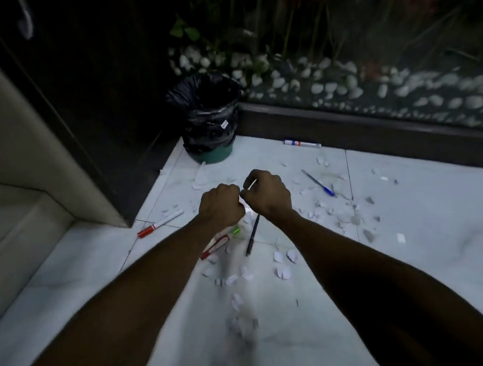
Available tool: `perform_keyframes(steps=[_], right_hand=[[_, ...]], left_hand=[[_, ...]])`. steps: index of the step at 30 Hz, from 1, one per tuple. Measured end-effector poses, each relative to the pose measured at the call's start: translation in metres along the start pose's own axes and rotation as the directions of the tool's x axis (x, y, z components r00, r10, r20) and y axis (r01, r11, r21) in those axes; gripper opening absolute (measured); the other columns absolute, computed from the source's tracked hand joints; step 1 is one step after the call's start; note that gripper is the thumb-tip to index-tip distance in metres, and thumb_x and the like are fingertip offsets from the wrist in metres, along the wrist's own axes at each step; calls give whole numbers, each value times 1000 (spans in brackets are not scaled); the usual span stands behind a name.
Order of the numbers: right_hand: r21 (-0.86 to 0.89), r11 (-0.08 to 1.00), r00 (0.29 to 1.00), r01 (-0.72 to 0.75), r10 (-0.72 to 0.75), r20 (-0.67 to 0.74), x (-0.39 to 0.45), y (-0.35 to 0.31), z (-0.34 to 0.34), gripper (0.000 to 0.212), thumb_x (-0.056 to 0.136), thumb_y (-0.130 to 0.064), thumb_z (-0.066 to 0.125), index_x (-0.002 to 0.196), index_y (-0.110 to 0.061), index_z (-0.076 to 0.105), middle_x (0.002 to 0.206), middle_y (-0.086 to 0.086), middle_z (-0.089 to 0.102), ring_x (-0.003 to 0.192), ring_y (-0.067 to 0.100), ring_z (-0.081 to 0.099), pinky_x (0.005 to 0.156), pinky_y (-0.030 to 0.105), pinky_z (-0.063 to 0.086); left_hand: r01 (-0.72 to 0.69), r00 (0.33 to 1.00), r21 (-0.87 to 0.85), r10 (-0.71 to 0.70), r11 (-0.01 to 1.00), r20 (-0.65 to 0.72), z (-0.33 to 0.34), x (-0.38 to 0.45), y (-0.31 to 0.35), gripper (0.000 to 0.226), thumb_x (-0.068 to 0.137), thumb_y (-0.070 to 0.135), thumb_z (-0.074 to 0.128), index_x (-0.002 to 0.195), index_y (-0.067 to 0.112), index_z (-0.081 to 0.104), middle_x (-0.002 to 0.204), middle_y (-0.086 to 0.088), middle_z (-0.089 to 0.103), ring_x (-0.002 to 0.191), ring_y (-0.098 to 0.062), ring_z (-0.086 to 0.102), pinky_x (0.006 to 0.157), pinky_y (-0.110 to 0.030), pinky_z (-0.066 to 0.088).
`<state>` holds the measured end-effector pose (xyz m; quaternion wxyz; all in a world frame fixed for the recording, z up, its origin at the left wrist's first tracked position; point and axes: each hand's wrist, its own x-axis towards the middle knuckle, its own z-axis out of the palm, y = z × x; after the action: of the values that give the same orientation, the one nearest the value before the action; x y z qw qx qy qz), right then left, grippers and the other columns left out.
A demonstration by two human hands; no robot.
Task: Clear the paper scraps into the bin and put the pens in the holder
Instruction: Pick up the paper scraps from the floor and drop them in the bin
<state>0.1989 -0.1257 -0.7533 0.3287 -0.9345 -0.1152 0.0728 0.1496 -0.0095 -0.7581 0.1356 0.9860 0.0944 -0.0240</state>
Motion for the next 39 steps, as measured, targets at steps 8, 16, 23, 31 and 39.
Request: perform_keyframes(steps=[8, 16, 23, 31, 39], right_hand=[[-324, 930, 904, 175, -21, 427, -1, -19, -45, 17, 83, -21, 73, 98, -17, 67, 96, 9, 70, 82, 27, 73, 74, 41, 64], [-148, 986, 962, 79, -36, 271, 17, -1, -15, 14, 75, -29, 74, 84, -26, 63, 88, 5, 69, 73, 24, 72, 75, 45, 64], [-277, 937, 913, 214, -91, 397, 42, 20, 17, 44, 80, -25, 80, 120, -26, 64, 121, 5, 65, 107, 22, 62, 87, 35, 55], [-369, 834, 785, 411, -119, 608, 71, 57, 55, 103, 63, -44, 93, 151, -22, 42, 136, 11, 45, 126, 31, 48, 101, 46, 50], [-307, 853, 810, 422, -203, 550, 64, 36, 70, 48, 78, -13, 78, 124, -11, 63, 115, 14, 57, 106, 34, 63, 83, 37, 51]], left_hand=[[5, 983, 10, -7, 1000, 183, -42, -8, 3, 21, 85, 15, 61, 106, 14, 64, 111, -8, 66, 93, -31, 68, 69, -32, 46], [50, 998, 11, -50, 999, 34, -60, -5, 2, 29, 81, 18, 64, 109, 17, 62, 117, -6, 63, 105, -29, 63, 86, -37, 50], [157, 983, -41, -152, 987, 101, -32, 5, -30, 29, 82, 16, 67, 111, 18, 62, 116, -5, 64, 101, -27, 63, 81, -34, 48], [275, 950, -78, -259, 958, 176, 52, 44, -48, 38, 83, 20, 72, 118, 14, 62, 123, -10, 61, 111, -29, 62, 90, -35, 50], [215, 968, -267, -168, 939, 187, 74, 59, -43, 24, 84, 19, 69, 99, 4, 58, 104, -20, 65, 99, -36, 63, 73, -36, 43]])
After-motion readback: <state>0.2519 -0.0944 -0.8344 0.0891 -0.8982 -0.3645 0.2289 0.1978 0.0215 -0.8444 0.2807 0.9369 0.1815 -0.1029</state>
